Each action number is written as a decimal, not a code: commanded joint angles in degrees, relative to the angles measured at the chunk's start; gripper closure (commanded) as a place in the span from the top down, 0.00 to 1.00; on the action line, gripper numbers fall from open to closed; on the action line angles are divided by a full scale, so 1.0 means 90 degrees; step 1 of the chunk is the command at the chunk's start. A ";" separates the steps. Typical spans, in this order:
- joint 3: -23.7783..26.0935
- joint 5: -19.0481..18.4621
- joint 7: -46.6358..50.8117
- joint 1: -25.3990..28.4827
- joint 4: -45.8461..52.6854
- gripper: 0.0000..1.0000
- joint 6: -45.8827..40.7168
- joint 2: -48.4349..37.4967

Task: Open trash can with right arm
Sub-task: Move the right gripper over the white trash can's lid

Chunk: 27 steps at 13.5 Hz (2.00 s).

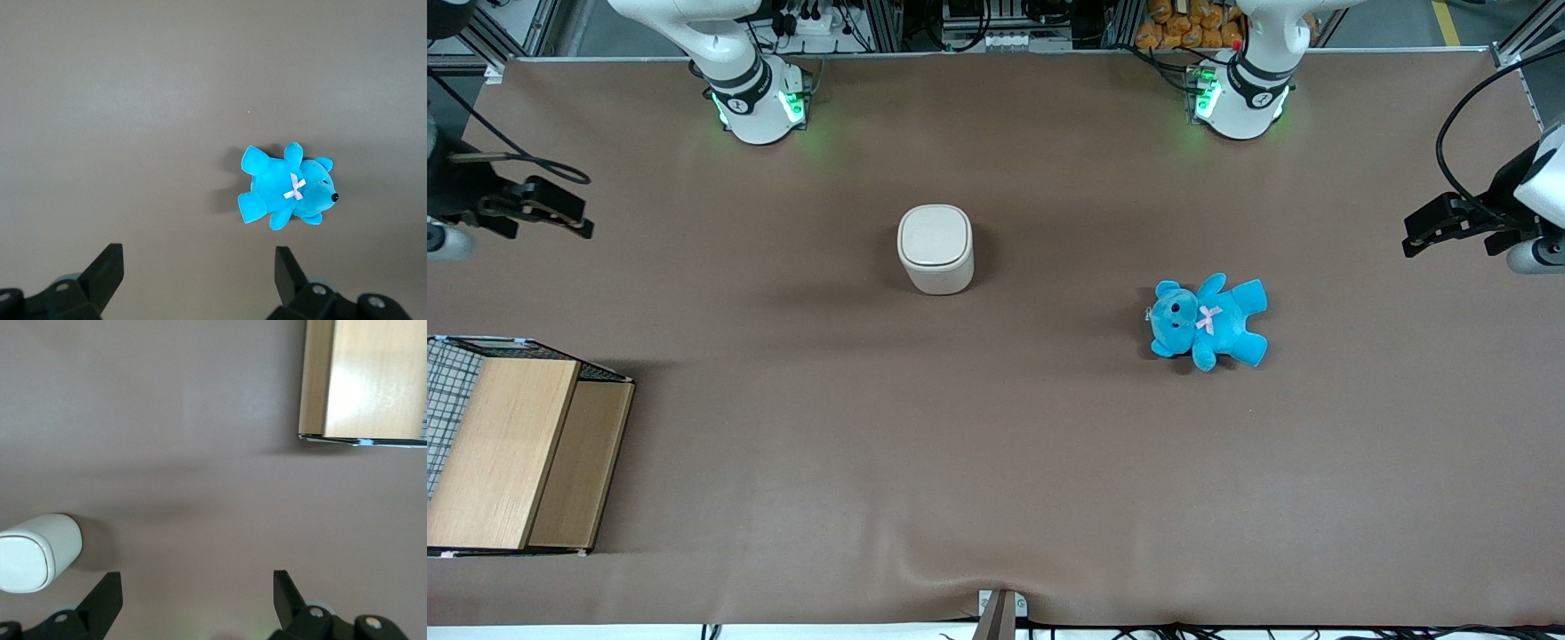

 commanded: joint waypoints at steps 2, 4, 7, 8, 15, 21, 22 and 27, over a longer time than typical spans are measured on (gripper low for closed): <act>-0.0024 0.0432 0.0357 0.0438 0.0034 1.00 -0.0066 0.0108; -0.0024 0.0609 0.0826 0.0722 0.0005 1.00 -0.0037 0.0186; -0.0024 0.0668 0.0925 0.1074 -0.0083 0.85 -0.0007 0.0342; -0.0024 0.0707 0.1023 0.1239 -0.0170 0.78 0.0051 0.0362; -0.0024 0.0795 0.2030 0.2490 -0.0982 0.27 0.1106 0.0566; -0.0024 0.0795 0.2049 0.3339 -0.0992 0.00 0.1320 0.0958; -0.0024 0.0795 0.2059 0.3437 -0.1001 0.00 0.1340 0.1007; -0.0024 0.0785 0.2233 0.3828 -0.1703 0.00 0.2539 0.1027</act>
